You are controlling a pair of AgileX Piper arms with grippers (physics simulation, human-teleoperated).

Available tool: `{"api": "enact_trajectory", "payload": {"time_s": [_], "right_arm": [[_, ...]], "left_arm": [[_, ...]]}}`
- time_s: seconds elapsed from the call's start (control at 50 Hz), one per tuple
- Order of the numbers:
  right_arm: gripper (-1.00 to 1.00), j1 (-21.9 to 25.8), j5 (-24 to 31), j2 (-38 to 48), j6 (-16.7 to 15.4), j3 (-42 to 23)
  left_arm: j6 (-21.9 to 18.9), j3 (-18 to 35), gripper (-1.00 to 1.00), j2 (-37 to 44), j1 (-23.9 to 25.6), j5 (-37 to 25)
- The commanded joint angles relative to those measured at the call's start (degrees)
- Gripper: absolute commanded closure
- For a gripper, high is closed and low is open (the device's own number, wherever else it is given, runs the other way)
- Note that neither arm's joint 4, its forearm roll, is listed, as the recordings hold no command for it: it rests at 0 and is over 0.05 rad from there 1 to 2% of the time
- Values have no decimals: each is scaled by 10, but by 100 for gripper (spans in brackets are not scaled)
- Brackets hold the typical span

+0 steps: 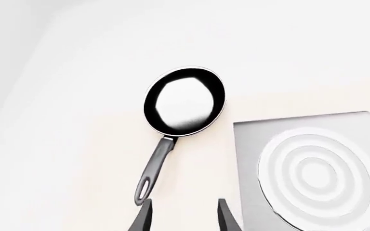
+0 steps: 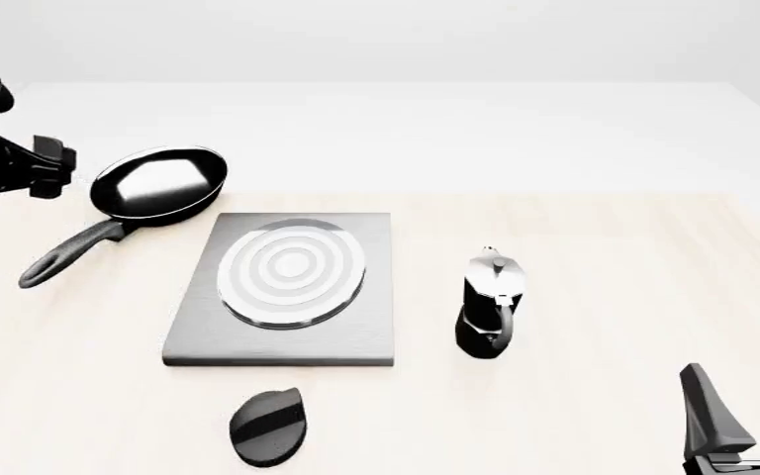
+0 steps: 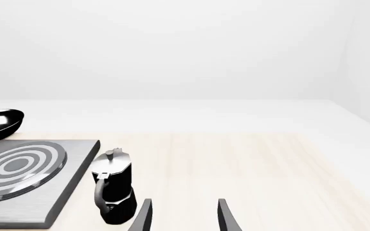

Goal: Turn on the stove and put the frying pan on it.

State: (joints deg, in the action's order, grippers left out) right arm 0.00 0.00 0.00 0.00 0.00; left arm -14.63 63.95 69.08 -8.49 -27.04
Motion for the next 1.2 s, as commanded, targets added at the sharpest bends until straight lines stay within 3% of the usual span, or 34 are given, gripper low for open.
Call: {"api": "enact_trajectory", "payload": {"time_s": [0.02,0.8,1.2], "right_arm": [[-100,0,0,0,0,0],[-100,0,0,0,0,0],[-100,0,0,0,0,0]], "left_arm": [[-18,61,-100,58,-38,-19],[-76,229,-100,265,-84,-45],[-110,280,-100,345,-91,-48]]}}
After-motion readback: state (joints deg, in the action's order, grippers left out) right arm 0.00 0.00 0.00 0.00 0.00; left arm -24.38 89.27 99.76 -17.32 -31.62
